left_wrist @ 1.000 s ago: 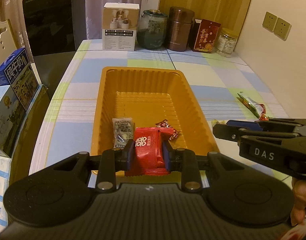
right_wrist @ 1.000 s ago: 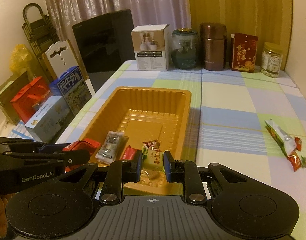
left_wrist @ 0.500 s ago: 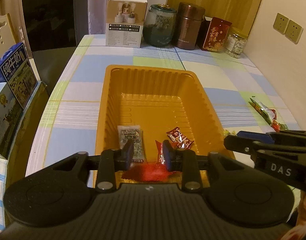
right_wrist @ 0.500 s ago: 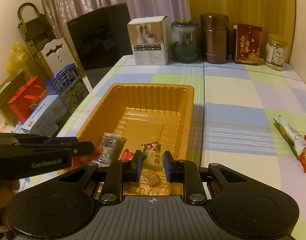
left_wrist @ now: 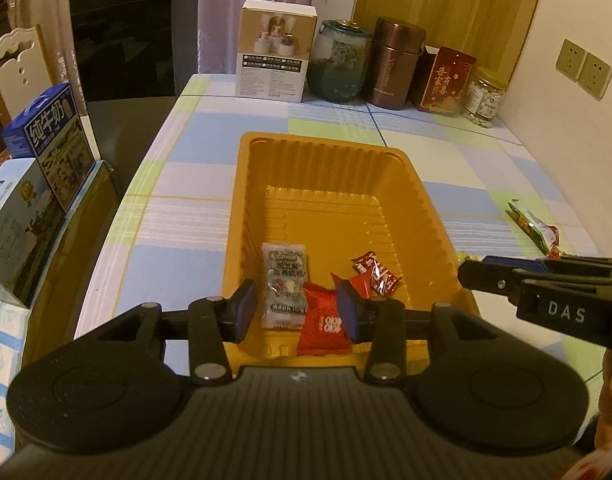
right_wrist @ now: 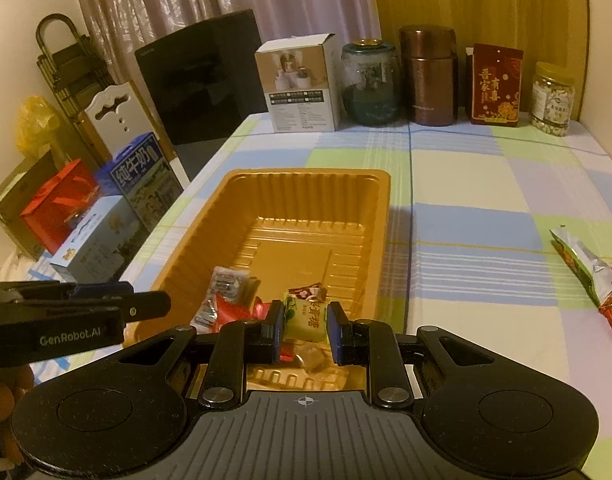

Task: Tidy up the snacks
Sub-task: 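Open left tool to drop red pack while right tool releases yellow candy, then withdraw both tools from the tray toward the remaining candies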

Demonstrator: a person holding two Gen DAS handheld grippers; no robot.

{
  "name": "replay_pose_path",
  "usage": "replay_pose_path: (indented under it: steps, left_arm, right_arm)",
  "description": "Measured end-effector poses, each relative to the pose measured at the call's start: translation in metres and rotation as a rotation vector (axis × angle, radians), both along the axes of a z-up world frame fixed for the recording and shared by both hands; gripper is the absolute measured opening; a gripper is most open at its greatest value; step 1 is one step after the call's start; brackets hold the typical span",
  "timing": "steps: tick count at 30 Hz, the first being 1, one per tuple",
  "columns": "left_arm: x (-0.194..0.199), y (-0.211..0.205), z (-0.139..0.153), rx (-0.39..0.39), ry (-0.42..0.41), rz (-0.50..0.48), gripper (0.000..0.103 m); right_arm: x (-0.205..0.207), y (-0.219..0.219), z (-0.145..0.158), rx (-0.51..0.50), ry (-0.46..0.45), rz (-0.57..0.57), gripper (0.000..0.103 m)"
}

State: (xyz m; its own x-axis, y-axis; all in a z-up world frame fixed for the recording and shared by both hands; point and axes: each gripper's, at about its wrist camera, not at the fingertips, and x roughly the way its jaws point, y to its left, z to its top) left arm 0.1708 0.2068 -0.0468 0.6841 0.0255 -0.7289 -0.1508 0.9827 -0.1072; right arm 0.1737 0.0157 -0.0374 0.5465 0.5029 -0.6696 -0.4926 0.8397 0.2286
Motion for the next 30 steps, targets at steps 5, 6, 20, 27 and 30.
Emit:
replay_pose_path:
  steps: [5,6,20,27,30]
  left_arm:
    - [-0.004,0.003,0.001,-0.005,-0.006,0.015,0.042]
    - [-0.005,0.005,0.001,-0.006,-0.008,0.018,0.042]
    - [-0.017,0.004,-0.001,-0.014,-0.012,0.038,0.043]
    - [-0.03,-0.01,0.005,-0.018,-0.021,0.026,0.051]
    - [-0.037,-0.018,0.01,-0.018,-0.026,0.018,0.054]
  right_arm:
    - [0.002,0.005,0.001,0.01,0.005,0.005,0.023]
    - [0.003,0.005,0.001,0.015,0.007,0.004,0.023]
    - [0.01,-0.013,0.004,0.126,0.046,-0.043,0.042]
    - [-0.005,-0.038,0.011,0.131,0.056,-0.086,0.042]
    - [-0.017,-0.051,0.012,0.109,0.058,-0.117,0.043]
